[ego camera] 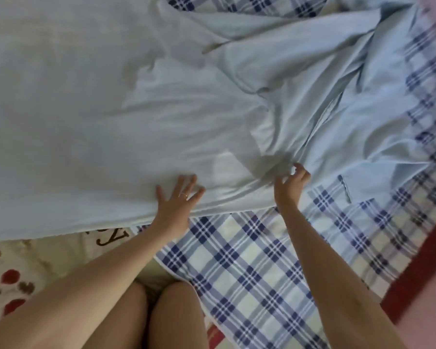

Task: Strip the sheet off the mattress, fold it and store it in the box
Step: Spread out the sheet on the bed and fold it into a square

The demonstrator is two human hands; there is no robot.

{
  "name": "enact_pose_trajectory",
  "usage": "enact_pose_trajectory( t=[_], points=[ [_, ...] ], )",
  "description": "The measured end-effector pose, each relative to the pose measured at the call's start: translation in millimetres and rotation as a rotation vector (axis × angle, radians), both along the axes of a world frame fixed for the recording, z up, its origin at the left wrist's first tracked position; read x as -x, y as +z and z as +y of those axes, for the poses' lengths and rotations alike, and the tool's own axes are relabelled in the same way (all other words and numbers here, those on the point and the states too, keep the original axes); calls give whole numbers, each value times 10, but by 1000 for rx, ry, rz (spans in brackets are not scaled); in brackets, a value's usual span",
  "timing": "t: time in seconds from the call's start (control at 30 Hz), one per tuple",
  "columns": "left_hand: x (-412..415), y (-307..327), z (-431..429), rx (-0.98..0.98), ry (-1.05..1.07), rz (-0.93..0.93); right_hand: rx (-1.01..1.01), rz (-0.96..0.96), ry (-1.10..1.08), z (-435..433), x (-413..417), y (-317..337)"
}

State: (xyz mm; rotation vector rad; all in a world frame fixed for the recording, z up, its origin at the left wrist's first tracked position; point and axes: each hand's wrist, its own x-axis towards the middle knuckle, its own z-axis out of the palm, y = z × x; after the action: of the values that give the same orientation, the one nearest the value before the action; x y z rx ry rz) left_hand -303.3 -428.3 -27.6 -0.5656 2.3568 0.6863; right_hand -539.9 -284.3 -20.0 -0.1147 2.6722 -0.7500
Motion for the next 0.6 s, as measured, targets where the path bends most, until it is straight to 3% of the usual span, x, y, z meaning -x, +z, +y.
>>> enact_pose_trajectory(
  t=[0.1, 0.17, 0.3, 0.4, 0.53, 0.6],
  points=[
    [206, 75, -106, 15, -86, -115, 225, -389, -399, -164, 227, -85],
    [326, 116, -140, 4, -160, -194, 275, -497, -540, -176, 325, -127],
    [430, 125, -145, 4, -154, -228, 331, -408, -668, -115, 397, -65],
    [451, 100, -47, 116, -182, -221, 190, -272, -593, 110, 358, -114],
    [294, 3, 114, 285, -245, -108, 155, -322, -546, 271, 322, -320],
    [182, -13, 133, 264, -299, -1, 171, -316, -566, 277, 286, -376]
  ],
)
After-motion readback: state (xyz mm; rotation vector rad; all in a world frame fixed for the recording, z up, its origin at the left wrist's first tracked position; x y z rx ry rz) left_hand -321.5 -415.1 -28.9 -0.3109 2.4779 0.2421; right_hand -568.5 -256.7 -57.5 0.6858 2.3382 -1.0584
